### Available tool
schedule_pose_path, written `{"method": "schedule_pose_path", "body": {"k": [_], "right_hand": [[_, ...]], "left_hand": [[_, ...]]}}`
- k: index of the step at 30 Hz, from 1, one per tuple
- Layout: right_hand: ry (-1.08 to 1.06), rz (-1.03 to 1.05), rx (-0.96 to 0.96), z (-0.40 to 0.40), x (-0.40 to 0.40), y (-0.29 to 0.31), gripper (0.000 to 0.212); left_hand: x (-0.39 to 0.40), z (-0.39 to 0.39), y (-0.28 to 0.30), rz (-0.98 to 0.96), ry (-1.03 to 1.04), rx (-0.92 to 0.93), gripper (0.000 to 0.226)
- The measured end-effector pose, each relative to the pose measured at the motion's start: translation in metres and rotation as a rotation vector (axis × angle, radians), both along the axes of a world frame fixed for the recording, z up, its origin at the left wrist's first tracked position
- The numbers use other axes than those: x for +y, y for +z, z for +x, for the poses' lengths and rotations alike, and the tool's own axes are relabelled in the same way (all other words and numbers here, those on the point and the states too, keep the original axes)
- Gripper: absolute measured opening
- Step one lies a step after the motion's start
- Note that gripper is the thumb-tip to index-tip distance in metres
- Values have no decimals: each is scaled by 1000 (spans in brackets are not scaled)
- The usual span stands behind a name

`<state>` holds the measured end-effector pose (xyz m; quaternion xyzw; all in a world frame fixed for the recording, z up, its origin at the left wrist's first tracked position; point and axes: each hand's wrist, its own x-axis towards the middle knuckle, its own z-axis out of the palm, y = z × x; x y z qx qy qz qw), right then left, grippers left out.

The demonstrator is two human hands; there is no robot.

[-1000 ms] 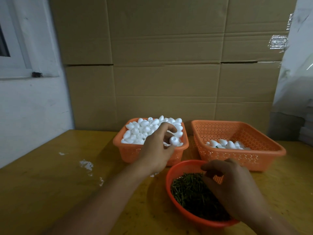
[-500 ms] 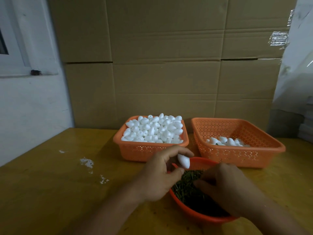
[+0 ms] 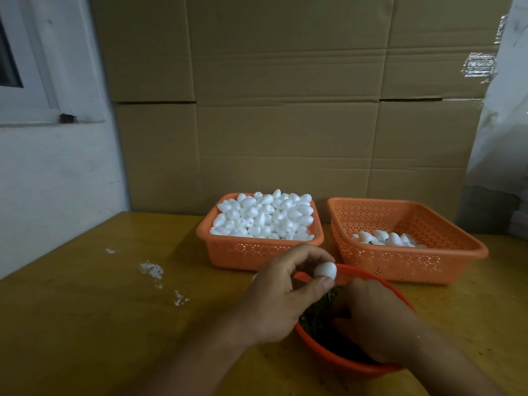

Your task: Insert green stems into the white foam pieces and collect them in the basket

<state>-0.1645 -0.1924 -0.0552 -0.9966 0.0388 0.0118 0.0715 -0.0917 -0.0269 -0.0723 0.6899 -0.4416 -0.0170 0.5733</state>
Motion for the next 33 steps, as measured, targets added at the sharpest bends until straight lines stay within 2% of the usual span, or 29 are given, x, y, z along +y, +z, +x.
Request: {"method": "schedule_pose_path", "body": {"k": [4,10,13,15,19,24,26,29,33], "right_hand": [[-20,22,-46,-2,-1,-1,20],[-26,59,-152,-7,-2,-2,17],[-10,85,-208,-11,-2,0,10],[-9,121,-256,-15,-1,2,17],[13,225,-304,-21,-2,5,30],[-55,380,-491,-25,-3,7,21],[-76,441,-567,-26,-3,7,36],[-77,502,-585,-26,-1,6,62],[-83,598,-559,-27,0,7,79]], "left_hand": [[-1,2,1,-100,16,96,21],[-1,-1,6,-257,-76,444,35],[1,-3,10,-312,-131,597,25],[2,-4,13,-333,-166,686,18],[4,-6,15,-330,-194,770,21],[4,-7,15,-310,-178,817,15],[3,-8,15,-308,-165,816,18],[3,-8,14,-283,-146,798,18],[3,-8,13,-261,-127,801,23]]}}
